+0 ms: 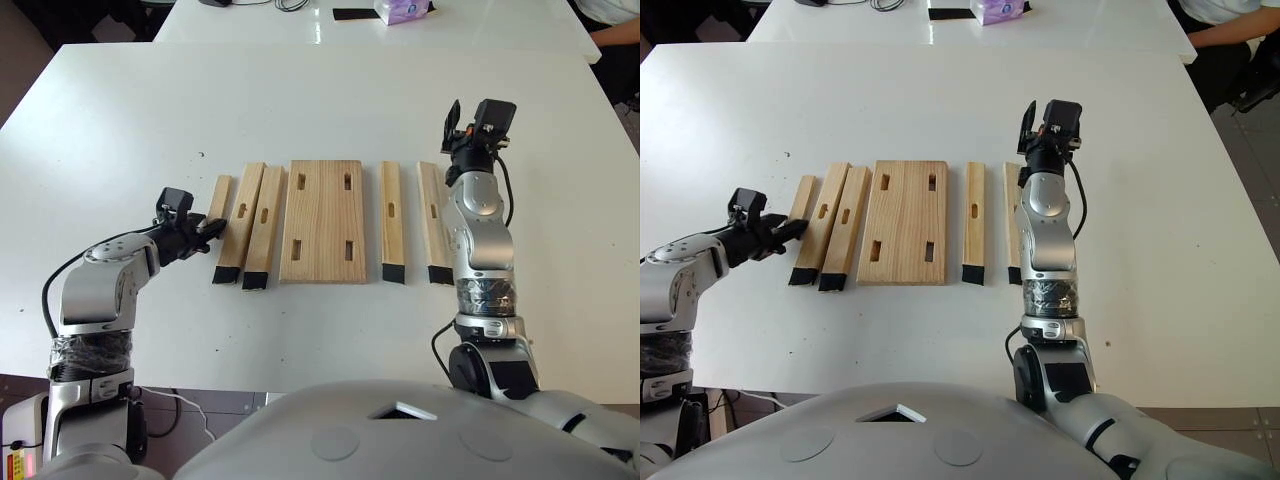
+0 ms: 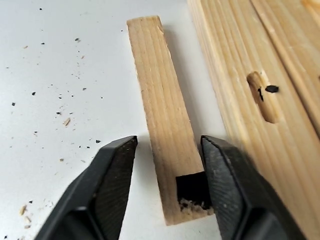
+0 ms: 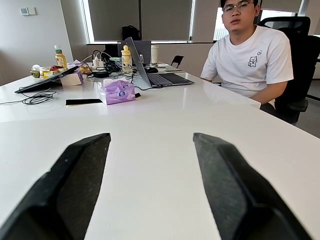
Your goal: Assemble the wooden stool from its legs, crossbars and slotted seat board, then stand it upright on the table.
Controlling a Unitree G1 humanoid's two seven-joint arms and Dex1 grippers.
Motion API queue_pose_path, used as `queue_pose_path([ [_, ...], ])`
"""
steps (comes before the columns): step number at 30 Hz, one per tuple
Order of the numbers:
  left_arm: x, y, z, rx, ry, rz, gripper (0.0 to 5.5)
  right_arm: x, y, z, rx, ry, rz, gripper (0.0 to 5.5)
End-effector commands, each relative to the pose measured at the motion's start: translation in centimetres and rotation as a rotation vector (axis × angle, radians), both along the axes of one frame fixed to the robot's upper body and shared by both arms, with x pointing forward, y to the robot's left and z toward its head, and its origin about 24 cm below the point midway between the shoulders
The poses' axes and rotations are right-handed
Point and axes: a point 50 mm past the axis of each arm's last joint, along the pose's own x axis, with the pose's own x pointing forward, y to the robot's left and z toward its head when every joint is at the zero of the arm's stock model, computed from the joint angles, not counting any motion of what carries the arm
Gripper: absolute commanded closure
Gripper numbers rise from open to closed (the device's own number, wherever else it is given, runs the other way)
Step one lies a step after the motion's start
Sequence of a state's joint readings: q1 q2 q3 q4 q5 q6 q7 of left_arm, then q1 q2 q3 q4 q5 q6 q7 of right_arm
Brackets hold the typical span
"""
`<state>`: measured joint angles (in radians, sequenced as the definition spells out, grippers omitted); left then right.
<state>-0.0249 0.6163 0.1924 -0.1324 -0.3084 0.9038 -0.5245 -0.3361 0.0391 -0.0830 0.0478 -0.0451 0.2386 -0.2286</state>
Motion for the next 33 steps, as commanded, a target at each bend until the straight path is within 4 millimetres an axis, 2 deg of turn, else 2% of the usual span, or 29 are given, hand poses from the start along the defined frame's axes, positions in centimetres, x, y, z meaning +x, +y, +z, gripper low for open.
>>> queue_pose_path([
  [1, -1.1, -0.1, -1.0, 0.008, 0.084, -0.003, 3.83, -0.2, -0.1, 0.2, 0.005, -0.002, -0.011, 2.43],
  [4, -1.1, -0.4, -1.1, 0.013, 0.088, -0.006, 4.19, -0.2, -0.2, 0.2, 0.005, -0.002, -0.015, 2.43],
  [8, -0.9, -0.5, -1.3, 0.043, 0.066, -0.016, 4.19, 0.1, -0.2, 0.3, 0.001, -0.004, -0.005, 2.43],
  [10, 0.0, -0.3, -0.6, 0.061, 0.004, 0.003, 4.19, 0.3, -0.2, 0.4, 0.005, 0.000, 0.006, 2.43],
  [13, 2.7, -0.6, 1.9, 0.019, -0.171, 0.031, 4.19, 0.8, -0.2, 1.0, 0.017, -0.011, 0.025, 2.43],
  [15, 4.5, -1.2, 4.4, -0.045, -0.304, 0.032, 4.19, 1.2, -0.5, 1.6, 0.009, -0.036, 0.044, 2.43],
  [18, 6.2, -2.5, 7.7, -0.183, -0.481, 0.047, 4.19, 1.9, -0.7, 2.6, 0.049, -0.056, 0.110, 2.43],
  [21, 6.9, -4.7, 10.6, -0.410, -0.650, 0.029, 4.19, 3.0, -0.7, 4.1, 0.140, -0.087, 0.196, 2.43],
  [23, 6.6, -6.8, 11.6, -0.517, -0.714, -0.033, 4.19, 3.5, -0.2, 5.5, 0.150, -0.125, 0.261, 2.43],
  [25, 6.1, -8.4, 12.0, -0.588, -0.742, -0.099, 4.19, 3.4, 0.8, 6.5, 0.176, -0.140, 0.375, 2.43],
  [27, 5.3, -9.2, 12.1, -0.625, -0.761, -0.163, 4.19, 3.0, 2.0, 7.3, 0.186, -0.143, 0.558, 2.43],
  [30, 4.1, -10.0, 12.0, -0.656, -0.742, -0.331, 4.19, 1.1, 3.3, 8.6, 0.188, -0.141, 0.881, 2.43],
  [33, 2.9, -10.2, 11.6, -0.668, -0.705, -0.509, 4.19, -1.1, 3.3, 9.8, 0.209, -0.120, 1.176, 2.43],
])
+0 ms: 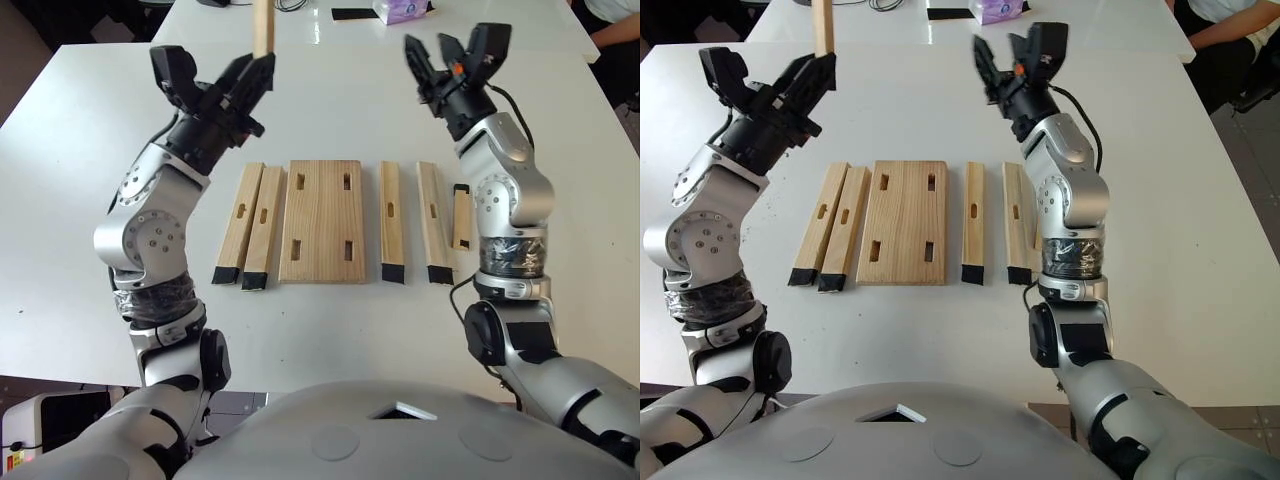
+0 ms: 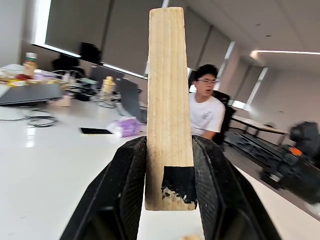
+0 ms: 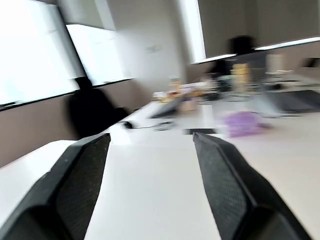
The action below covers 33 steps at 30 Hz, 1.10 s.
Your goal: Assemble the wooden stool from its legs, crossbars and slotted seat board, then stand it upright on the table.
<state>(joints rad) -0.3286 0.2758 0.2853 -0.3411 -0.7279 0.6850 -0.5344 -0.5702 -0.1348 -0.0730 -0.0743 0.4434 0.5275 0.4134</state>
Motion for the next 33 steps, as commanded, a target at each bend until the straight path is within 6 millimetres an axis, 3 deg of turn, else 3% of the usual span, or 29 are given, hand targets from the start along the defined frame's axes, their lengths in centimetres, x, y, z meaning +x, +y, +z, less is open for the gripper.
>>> queue_pose_path([
  [1, -1.6, 0.0, -0.3, 0.068, -0.040, -0.206, 4.19, -2.6, -0.6, 1.8, 0.000, -0.008, 0.346, 2.43],
  [5, -2.3, 0.1, -0.1, 0.071, -0.068, -0.320, 4.19, -2.6, -2.3, 3.7, 0.056, -0.008, 0.453, 2.43],
  [9, -3.4, -0.3, 0.4, 0.045, -0.101, -0.437, 4.19, -3.3, -3.0, 3.7, 0.074, 0.050, 0.587, 2.43],
  [18, -3.8, -1.1, 0.5, 0.077, -0.100, -0.568, 4.19, -5.2, -2.5, 3.0, 0.027, 0.059, 0.777, 2.43],
  [32, -4.5, -2.3, -0.8, 0.105, -0.082, -0.639, 4.19, -6.2, -1.8, 3.8, 0.108, 0.066, 0.860, 2.43],
  [33, -4.5, -2.3, -0.8, 0.104, -0.083, -0.641, 4.19, -6.2, -1.8, 3.8, 0.109, 0.071, 0.859, 2.62],
])
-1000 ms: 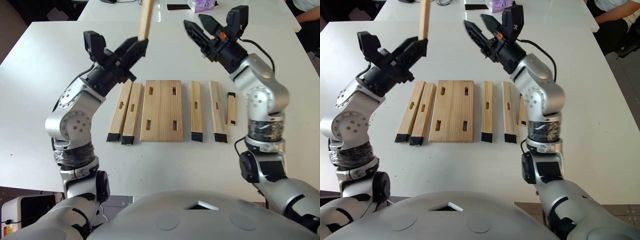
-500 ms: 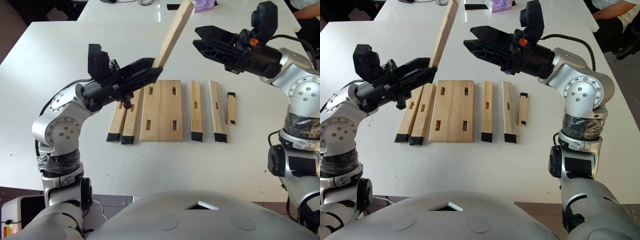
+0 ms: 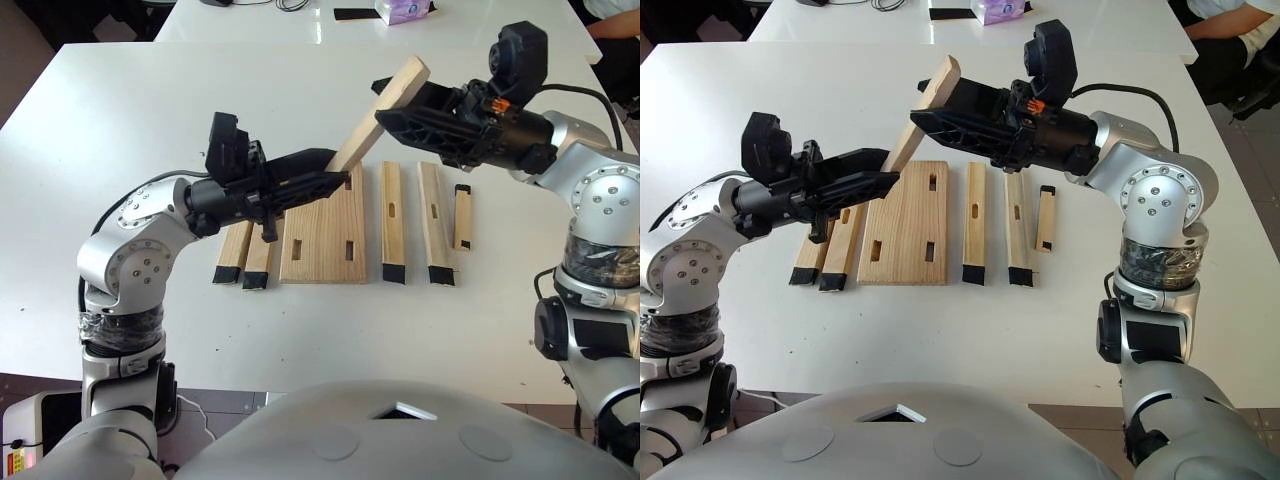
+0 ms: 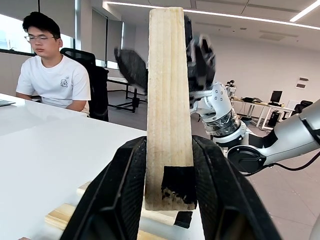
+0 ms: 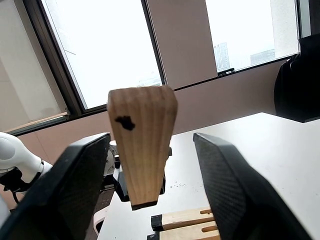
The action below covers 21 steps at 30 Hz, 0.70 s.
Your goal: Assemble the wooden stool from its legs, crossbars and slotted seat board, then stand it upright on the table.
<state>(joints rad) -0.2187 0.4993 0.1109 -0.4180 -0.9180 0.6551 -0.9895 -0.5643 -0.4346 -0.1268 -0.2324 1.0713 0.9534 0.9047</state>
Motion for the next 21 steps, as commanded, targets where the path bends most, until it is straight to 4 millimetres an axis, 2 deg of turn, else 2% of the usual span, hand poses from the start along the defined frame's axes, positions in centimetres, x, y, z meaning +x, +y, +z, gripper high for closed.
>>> queue_pose_path([
  [1, -0.1, -0.2, -0.2, 0.007, -0.003, -0.006, 4.19, -0.2, 0.0, 0.6, 0.001, -0.002, 0.010, 2.63],
  [12, -0.2, -0.2, -0.4, 0.036, -0.023, -0.013, 4.19, -0.5, 0.3, -0.3, -0.015, 0.035, 0.018, 4.18],
  [21, 0.8, 0.2, -0.5, 0.041, -0.022, 0.068, 4.19, -0.2, 0.0, -1.0, -0.035, 0.034, -0.039, 4.18],
])
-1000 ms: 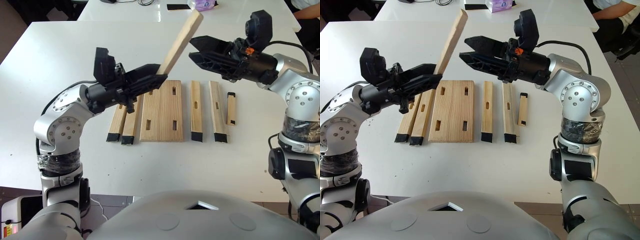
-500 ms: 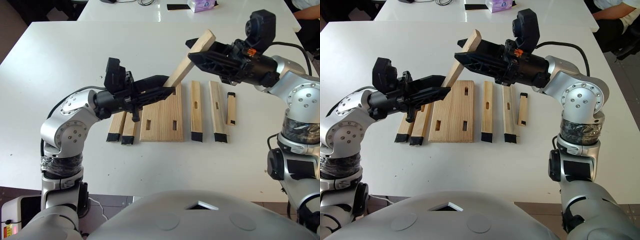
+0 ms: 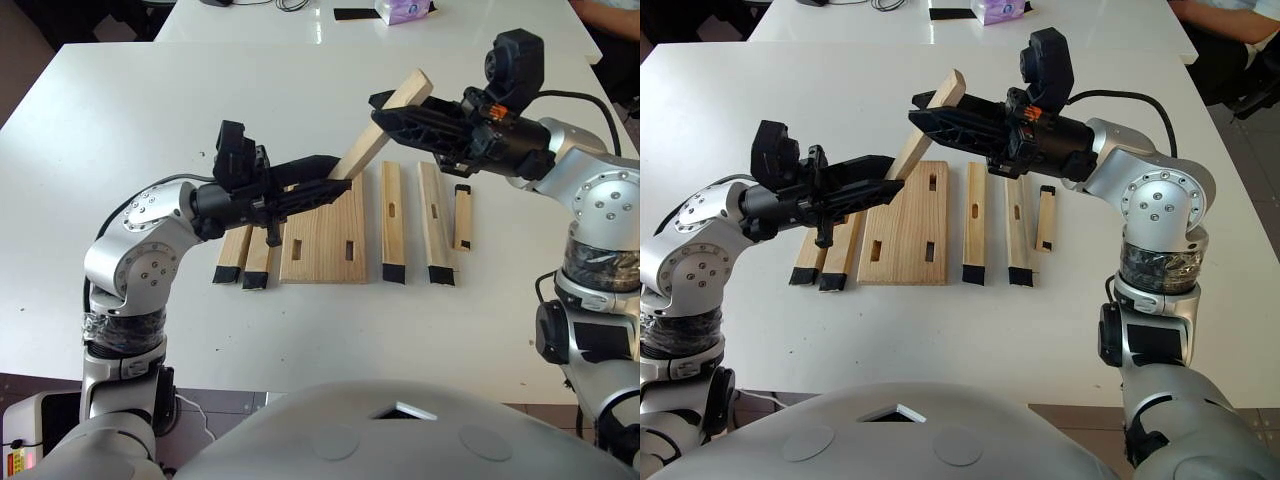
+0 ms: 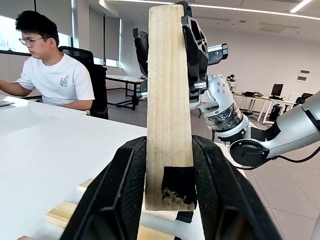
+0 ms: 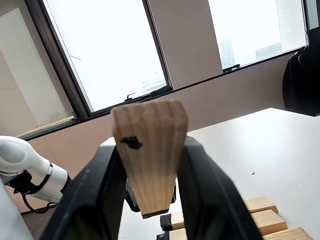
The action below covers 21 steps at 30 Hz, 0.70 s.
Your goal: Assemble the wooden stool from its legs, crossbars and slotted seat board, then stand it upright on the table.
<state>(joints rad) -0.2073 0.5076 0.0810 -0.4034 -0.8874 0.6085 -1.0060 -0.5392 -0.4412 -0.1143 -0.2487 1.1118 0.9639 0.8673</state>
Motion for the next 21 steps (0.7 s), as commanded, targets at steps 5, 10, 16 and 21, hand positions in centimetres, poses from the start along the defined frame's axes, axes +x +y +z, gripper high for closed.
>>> queue_pose_path([
  [5, 1.3, 0.4, -0.3, 0.020, 0.031, 0.108, 3.47, 0.6, -0.2, -1.0, -0.035, 0.000, -0.103, 4.18],
  [10, 1.7, 0.5, -0.7, 0.024, 0.043, 0.157, 2.95, 1.3, -0.7, -0.8, -0.029, -0.028, -0.167, 4.18],
  [16, 1.9, 0.0, -0.9, -0.060, 0.047, 0.235, 2.95, 3.2, -4.4, -1.9, -0.291, -0.231, -0.330, 4.18],
  [21, 3.3, -1.4, -0.3, -0.251, 0.065, 0.445, 2.95, 4.4, -7.7, -4.2, -0.556, -0.320, -0.307, 4.18],
])
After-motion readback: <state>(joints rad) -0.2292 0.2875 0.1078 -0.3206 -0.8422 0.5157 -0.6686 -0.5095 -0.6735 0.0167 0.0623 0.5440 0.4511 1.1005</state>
